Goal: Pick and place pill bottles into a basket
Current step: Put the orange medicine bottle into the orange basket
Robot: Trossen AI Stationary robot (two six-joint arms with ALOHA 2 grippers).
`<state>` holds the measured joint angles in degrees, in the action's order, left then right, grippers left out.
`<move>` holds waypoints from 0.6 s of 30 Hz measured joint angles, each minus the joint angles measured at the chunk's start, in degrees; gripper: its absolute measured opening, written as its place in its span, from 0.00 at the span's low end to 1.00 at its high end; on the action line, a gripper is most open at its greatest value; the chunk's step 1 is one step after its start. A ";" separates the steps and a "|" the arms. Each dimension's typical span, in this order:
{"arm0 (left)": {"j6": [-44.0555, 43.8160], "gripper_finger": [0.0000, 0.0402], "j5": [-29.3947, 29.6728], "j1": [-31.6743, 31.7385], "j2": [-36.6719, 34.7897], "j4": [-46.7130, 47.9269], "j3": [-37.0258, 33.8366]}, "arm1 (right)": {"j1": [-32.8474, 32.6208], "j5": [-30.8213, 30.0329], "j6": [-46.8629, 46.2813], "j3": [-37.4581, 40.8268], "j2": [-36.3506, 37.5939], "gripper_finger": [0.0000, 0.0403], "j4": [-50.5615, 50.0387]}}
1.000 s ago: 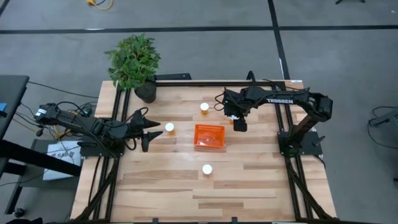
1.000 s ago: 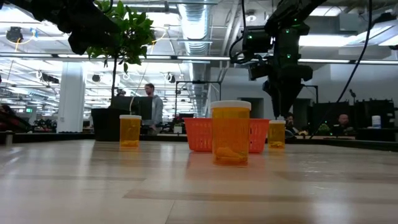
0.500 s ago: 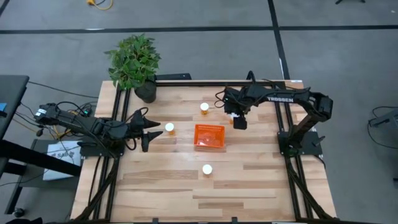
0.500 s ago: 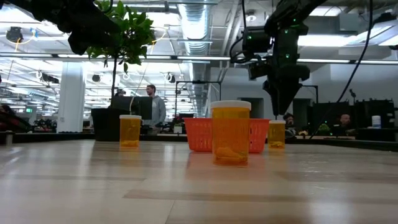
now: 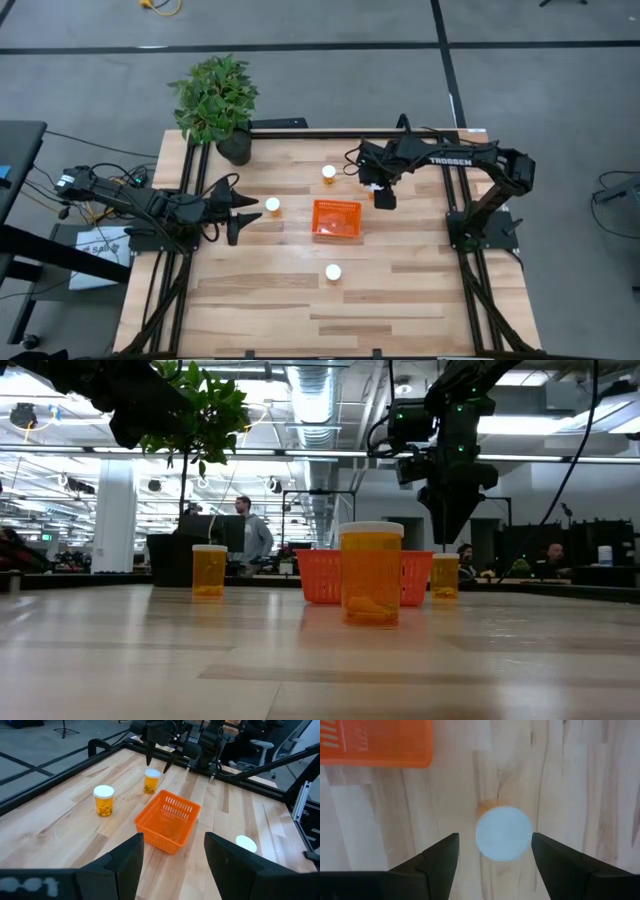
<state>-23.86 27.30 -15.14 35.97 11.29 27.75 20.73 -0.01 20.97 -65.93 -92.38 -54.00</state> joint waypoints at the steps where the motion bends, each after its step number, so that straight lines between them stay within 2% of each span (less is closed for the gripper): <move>1: 0.00 0.50 -0.03 0.00 0.00 0.00 0.00 | -0.11 -0.02 0.00 0.00 0.00 0.61 -0.19; 6: 0.00 0.50 -0.04 0.00 0.00 0.00 0.00 | -0.76 -3.25 -2.58 0.00 0.02 0.61 -0.08; 13: 0.00 0.50 -0.02 0.00 0.00 0.00 0.00 | -0.79 -2.89 -2.69 -0.17 0.02 0.61 -1.04; 18: 0.00 0.50 -0.01 0.00 0.00 0.00 0.00 | -0.77 -2.92 -2.54 -0.17 0.02 0.71 -0.98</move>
<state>-23.86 27.29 -15.14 35.97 11.29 27.75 19.96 -2.93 18.44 -66.11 -92.36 -54.98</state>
